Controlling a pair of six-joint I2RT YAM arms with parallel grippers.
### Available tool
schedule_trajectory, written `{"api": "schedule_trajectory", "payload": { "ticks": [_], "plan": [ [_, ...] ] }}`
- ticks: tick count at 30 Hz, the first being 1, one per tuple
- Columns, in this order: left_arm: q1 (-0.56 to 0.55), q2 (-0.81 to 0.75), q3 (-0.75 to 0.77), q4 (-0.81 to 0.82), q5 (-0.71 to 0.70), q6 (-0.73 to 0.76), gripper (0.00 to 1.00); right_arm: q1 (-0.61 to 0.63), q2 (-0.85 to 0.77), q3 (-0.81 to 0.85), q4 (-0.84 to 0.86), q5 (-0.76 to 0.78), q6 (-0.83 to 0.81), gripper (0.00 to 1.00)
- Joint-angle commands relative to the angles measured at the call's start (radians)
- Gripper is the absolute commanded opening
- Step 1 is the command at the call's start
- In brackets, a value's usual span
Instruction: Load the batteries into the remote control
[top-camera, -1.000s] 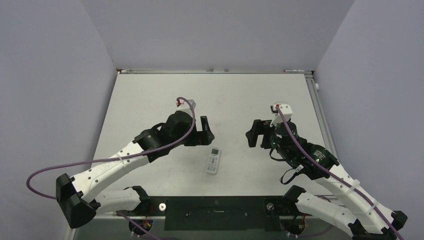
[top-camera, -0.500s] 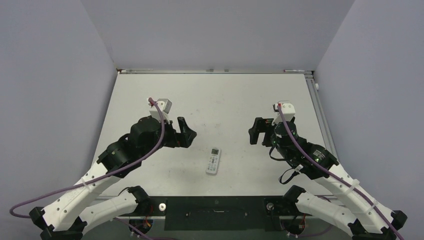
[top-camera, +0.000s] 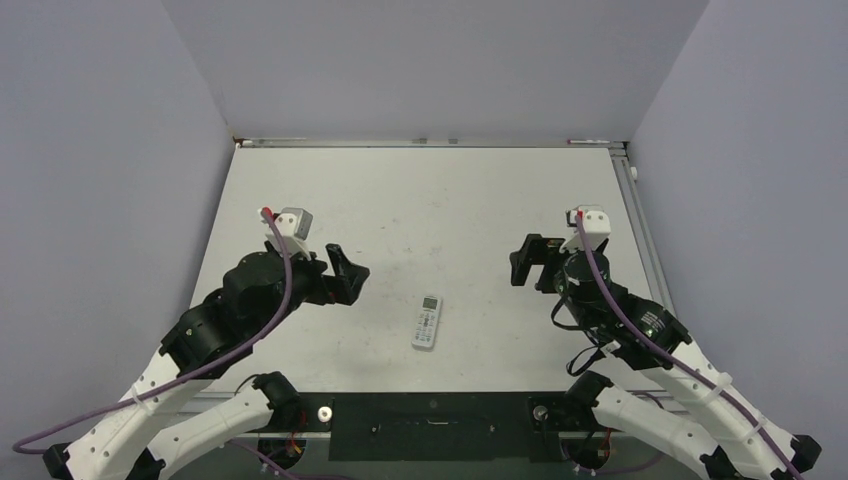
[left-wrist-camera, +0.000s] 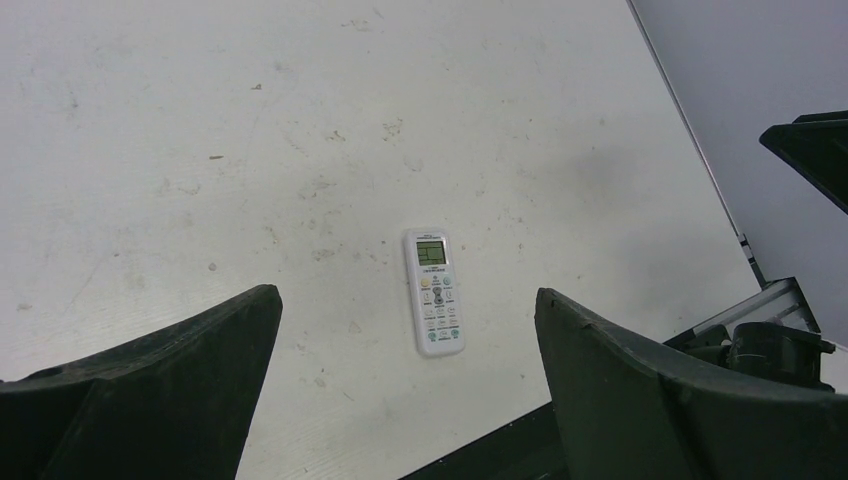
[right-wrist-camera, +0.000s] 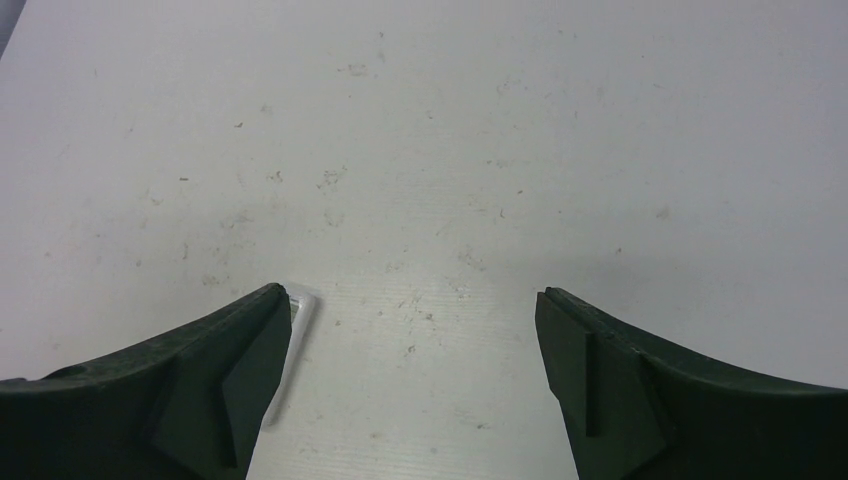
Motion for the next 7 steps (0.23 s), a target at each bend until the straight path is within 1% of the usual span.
{"api": "schedule_trajectory", "payload": {
  "ticks": [1,4,7],
  "plan": [
    [0.003,-0.025,0.007,-0.011,-0.029,0.019,0.96,-0.007,-0.034,-0.004,0.033,0.048,0.007,0.92],
    [0.003,-0.033,0.008,-0.011,-0.033,0.02,0.96,-0.006,-0.043,-0.006,0.055,-0.002,-0.021,0.92],
    [0.003,-0.034,0.005,-0.007,-0.031,0.021,0.96,-0.006,-0.028,0.004,0.042,0.032,0.003,0.92]
  ]
}}
